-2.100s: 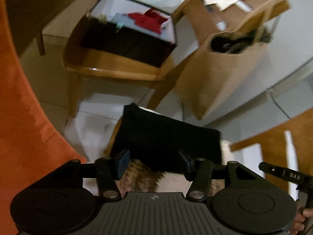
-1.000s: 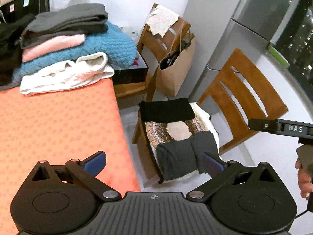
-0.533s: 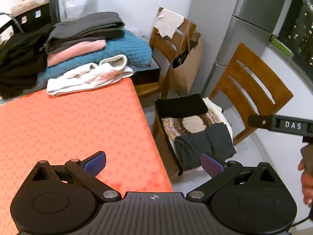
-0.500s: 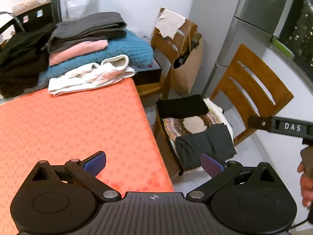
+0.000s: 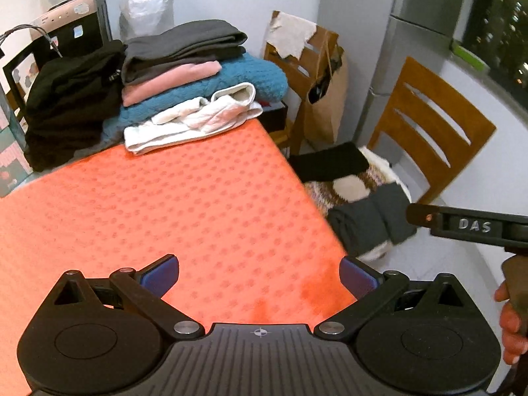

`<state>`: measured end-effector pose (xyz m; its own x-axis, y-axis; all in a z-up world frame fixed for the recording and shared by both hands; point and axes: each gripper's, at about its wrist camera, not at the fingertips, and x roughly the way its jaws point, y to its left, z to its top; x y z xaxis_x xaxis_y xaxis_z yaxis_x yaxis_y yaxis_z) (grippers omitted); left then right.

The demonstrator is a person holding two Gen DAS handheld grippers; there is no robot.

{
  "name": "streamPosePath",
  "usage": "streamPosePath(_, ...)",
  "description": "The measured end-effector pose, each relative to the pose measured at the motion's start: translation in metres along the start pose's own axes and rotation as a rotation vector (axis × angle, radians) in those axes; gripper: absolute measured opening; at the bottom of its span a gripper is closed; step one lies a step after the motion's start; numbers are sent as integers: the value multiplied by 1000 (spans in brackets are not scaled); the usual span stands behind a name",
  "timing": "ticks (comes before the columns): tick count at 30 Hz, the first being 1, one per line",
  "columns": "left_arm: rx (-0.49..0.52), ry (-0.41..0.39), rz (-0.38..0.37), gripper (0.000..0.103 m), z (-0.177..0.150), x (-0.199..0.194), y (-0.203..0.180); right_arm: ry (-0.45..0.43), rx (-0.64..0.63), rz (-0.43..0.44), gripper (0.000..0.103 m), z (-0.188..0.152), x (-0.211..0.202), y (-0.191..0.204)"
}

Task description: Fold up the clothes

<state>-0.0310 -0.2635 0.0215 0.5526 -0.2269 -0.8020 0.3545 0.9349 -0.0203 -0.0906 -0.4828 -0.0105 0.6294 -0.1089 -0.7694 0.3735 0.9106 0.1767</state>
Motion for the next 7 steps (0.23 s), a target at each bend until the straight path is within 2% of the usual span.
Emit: streamPosePath(7,106,-21,-62,103,-21,-17,46,-36,45,-54,103,-44,-20,58)
